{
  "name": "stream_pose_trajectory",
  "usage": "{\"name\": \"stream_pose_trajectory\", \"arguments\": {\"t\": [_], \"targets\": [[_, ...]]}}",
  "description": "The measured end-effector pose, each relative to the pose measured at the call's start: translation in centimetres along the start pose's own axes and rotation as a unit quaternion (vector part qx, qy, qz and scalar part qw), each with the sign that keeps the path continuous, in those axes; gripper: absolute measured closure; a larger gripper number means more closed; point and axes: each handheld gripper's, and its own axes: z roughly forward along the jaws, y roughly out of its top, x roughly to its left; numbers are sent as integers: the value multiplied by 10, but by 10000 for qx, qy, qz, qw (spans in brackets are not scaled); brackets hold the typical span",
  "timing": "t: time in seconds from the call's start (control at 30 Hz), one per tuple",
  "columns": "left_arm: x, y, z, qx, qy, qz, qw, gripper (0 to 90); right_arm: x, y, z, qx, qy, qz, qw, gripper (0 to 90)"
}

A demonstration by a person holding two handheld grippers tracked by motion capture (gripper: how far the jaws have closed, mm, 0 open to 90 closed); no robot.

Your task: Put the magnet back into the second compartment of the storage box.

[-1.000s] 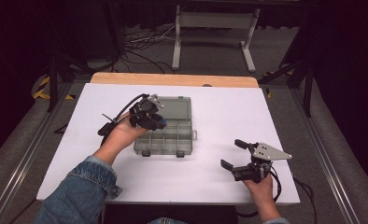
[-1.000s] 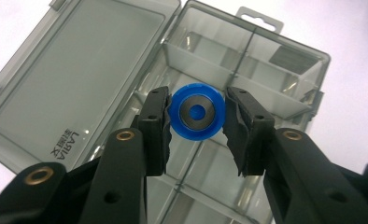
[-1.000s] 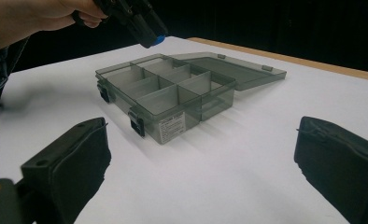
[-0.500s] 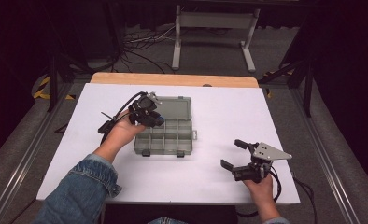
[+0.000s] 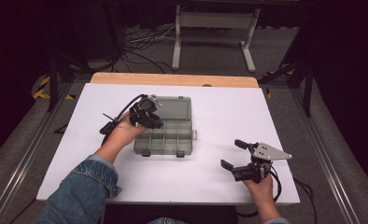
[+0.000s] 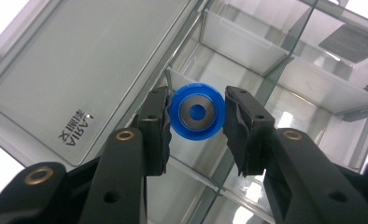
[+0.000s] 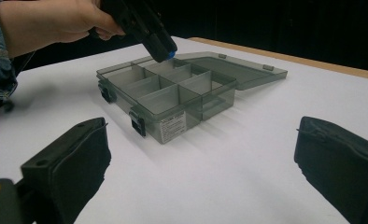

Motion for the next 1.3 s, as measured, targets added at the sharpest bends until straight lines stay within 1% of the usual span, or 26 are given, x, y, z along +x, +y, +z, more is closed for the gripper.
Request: {"name": "stream_pose_trajectory", "arguments": {"t": [0.13,0.17,0.3,0.4,0.43,0.5,0.53,0.63,0.7,0.8,0.87,0.97,1.2,1.3], "targets": [[3,-1,6,84,-116,-57,9999,620,0,0,0,13,4,19,10000,37],[3,-1,7,97,-126,-97,9998,620,0,0,0,14,9,7,10000,37],[4,-1,10,157,-119,-70,9998,620,0,0,0,22,12,10,10000,37],[4,-1,13,235,-148,-97,9996,619,0,0,0,19,22,10,10000,37],[4,-1,14,226,-131,-112,9996,619,0,0,0,17,23,7,10000,37],[5,-1,15,249,-146,-78,9996,619,0,0,0,19,30,9,10000,37],[5,-1,16,268,-142,-109,9995,618,0,0,0,26,33,8,10000,37],[6,-1,18,321,-156,-97,9993,617,0,0,0,8,36,39,10000,37],[6,-1,19,342,-148,-118,9992,617,0,0,0,10,33,14,10000,37],[6,-1,21,409,-95,-73,9991,617,0,0,0,19,44,26,10000,37],[5,-2,22,418,-117,-80,9990,616,0,0,0,26,49,30,10000,37],[5,-1,22,466,-73,-28,9989,616,0,0,0,15,52,19,10000,37],[5,-1,23,474,-83,-17,9988,612,0,0,0,28,56,31,10000,37],[4,0,23,480,-64,27,9988,604,0,0,0,24,56,28,10000,37]]}}
